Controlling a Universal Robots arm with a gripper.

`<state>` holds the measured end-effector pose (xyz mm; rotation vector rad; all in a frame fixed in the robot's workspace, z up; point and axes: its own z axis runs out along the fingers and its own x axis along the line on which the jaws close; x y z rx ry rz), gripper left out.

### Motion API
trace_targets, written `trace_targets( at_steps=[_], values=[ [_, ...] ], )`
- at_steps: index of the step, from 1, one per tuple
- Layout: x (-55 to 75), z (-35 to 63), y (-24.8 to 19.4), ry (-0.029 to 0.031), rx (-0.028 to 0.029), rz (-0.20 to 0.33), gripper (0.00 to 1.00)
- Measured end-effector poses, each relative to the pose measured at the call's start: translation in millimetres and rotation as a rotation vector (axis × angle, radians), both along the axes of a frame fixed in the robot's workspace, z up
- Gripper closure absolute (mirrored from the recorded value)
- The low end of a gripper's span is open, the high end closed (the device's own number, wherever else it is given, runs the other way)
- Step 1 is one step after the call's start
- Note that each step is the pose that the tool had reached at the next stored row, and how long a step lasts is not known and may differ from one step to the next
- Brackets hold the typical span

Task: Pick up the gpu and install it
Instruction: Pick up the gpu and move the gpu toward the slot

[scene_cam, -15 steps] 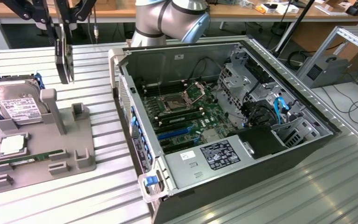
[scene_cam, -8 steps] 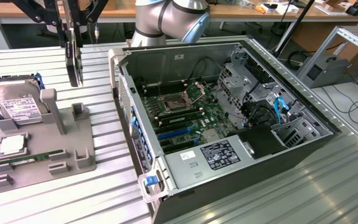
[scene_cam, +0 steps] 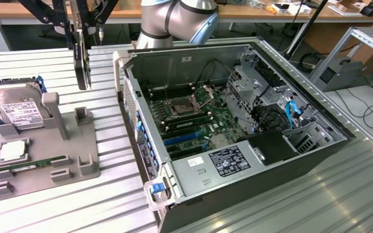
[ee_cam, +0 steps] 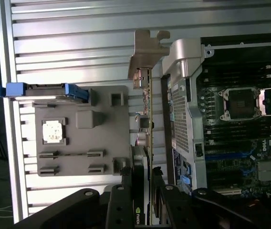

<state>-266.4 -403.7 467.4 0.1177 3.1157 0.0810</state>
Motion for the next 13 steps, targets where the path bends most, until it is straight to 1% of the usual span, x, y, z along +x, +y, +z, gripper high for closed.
trace_targets(
  at_steps=[13],
  values=[
    [13.9,0.0,0.0,0.0013,0.0000,0.000,0.73]
  ],
)
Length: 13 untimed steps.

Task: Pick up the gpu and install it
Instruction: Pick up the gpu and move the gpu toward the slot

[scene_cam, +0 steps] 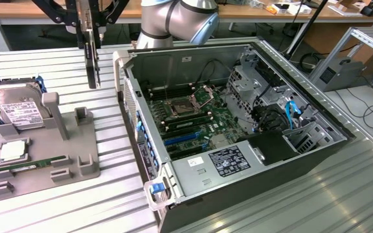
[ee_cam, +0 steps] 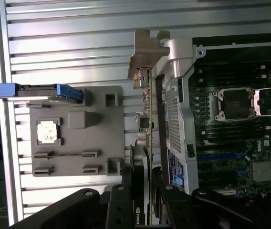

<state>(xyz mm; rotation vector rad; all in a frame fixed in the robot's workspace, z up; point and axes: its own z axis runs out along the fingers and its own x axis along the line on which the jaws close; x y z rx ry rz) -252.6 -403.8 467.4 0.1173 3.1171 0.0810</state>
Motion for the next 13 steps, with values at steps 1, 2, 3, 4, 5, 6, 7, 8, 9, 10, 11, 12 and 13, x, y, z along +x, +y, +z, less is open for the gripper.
trace_targets(
  at_steps=[1,2,3,4,5,6,7,8,9,10,11,12,13],
  values=[
    [1.2,0.0,0.0,0.0001,0.0000,0.000,0.73],
    [3.0,0.0,0.0,0.0003,0.0000,0.000,0.73],
    [4.3,0.0,0.0,0.0004,0.0000,0.000,0.73],
    [5.4,-0.1,0.0,0.0005,0.0000,0.000,0.73],
    [6.6,0.0,0.0,0.0007,0.0000,0.000,0.73],
    [8.7,0.0,0.0,0.0008,0.0000,0.000,0.73],
    [10.3,0.0,0.0,0.0010,0.0000,0.000,0.73],
    [12.2,0.0,0.0,0.0012,0.0000,0.000,0.73],
    [13.4,0.0,0.0,0.0012,0.0000,0.000,0.73],
    [14.7,0.0,0.0,0.0013,0.0000,0.000,0.73],
    [14.9,0.0,0.0,0.0012,0.0000,0.000,0.73],
    [15.3,0.0,0.0,0.0012,0.0000,0.000,0.73],
    [15.8,0.0,0.0,0.0013,0.0000,0.001,0.73]
  ],
)
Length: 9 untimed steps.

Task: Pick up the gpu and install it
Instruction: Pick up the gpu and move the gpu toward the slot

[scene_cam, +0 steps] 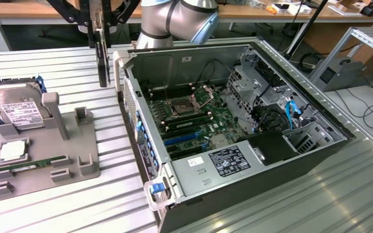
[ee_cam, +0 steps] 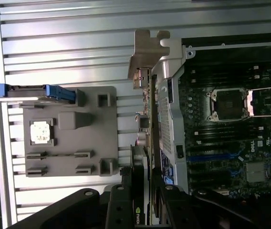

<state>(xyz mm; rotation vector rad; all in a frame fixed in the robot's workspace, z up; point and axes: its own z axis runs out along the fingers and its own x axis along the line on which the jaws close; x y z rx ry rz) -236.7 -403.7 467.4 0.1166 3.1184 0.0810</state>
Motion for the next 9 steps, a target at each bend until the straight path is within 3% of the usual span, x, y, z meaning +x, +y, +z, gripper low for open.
trace_targets(
  at_steps=[9],
  values=[
    [10.8,0.0,0.0,0.0002,0.0001,0.000,0.73]
  ],
)
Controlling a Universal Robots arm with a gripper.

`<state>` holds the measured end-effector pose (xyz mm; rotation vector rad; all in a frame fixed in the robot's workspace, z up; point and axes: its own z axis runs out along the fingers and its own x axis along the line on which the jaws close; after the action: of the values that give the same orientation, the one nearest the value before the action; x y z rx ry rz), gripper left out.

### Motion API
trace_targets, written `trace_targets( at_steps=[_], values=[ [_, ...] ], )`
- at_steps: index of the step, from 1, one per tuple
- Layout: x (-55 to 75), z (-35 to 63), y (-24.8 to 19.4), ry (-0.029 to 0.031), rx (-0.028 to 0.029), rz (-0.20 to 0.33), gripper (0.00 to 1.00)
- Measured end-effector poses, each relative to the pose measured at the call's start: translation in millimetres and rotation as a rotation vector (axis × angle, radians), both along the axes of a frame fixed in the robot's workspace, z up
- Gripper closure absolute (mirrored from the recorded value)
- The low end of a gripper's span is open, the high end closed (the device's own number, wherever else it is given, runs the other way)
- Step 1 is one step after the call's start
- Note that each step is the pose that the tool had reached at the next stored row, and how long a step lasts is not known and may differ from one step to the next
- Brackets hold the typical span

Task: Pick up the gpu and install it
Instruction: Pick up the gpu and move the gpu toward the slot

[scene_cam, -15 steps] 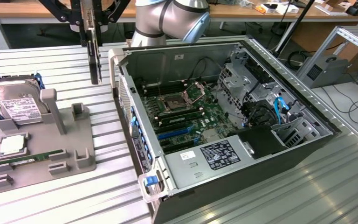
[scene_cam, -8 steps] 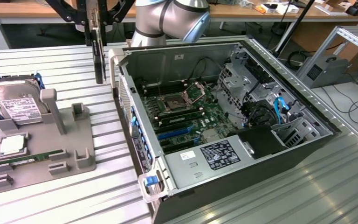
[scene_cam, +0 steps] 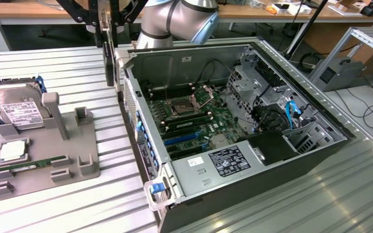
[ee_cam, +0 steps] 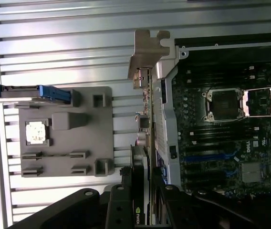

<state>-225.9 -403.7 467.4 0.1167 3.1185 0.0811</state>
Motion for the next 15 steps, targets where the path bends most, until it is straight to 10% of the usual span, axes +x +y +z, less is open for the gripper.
trace_targets(
  at_steps=[15],
  values=[
    [16.9,0.0,0.0,0.0005,0.0000,0.000,0.73]
  ],
)
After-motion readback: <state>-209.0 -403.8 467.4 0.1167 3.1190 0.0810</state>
